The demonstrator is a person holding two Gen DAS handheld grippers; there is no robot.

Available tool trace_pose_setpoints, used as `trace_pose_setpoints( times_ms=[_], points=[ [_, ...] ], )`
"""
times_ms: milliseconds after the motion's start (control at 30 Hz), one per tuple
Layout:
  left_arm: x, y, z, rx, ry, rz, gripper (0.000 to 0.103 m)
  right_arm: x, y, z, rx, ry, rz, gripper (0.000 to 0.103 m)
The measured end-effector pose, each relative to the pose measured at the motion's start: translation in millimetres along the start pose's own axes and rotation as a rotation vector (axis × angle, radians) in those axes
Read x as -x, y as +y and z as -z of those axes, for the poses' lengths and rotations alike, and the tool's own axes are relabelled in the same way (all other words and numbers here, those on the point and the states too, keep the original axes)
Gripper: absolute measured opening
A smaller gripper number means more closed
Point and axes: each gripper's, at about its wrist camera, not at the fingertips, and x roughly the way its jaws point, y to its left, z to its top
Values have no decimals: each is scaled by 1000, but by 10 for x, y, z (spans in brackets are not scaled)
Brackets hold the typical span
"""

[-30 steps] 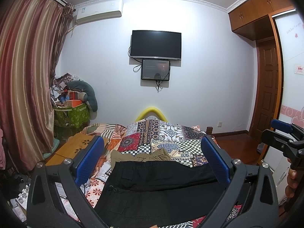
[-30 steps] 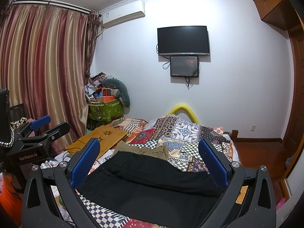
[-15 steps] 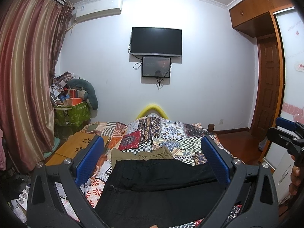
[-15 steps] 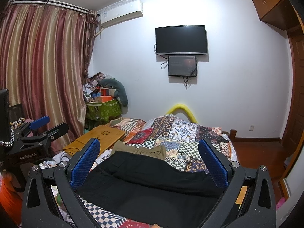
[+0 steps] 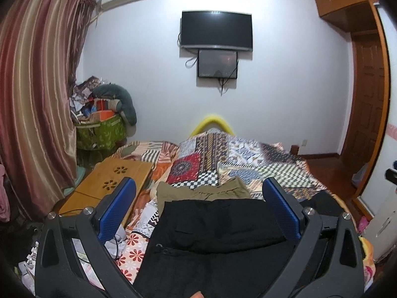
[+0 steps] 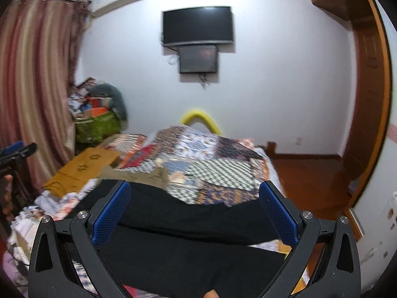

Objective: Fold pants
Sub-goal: 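Lower both tools onto the black trousers' waistband edge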

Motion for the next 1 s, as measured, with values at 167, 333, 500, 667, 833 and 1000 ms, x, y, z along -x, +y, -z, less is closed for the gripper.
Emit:
trace_pose_setpoints(
  times_ms=[167,333,500,667,833,1000],
  points=[
    [-536,81,55,-47,47,-47,103,-246,-330,68,-50,64,53,103],
    [-1103,214,180,-44,93,-57,103,-518,-634,121,-111,102,97,103],
    [-1686,433,351,5,183,-65,103,-866,-904,206,-158,162,149,103],
    [-2227,575,558,42,283,-104,103,-1279,-1138,315,-166,252,201,103],
    [-2716,660,779,5,342,-149,103,-1709,-1272,434,-132,317,241,103],
    [-3150,761,983,-5,465,-125,103,-2094,-1400,540,-149,367,226,101]
  ],
)
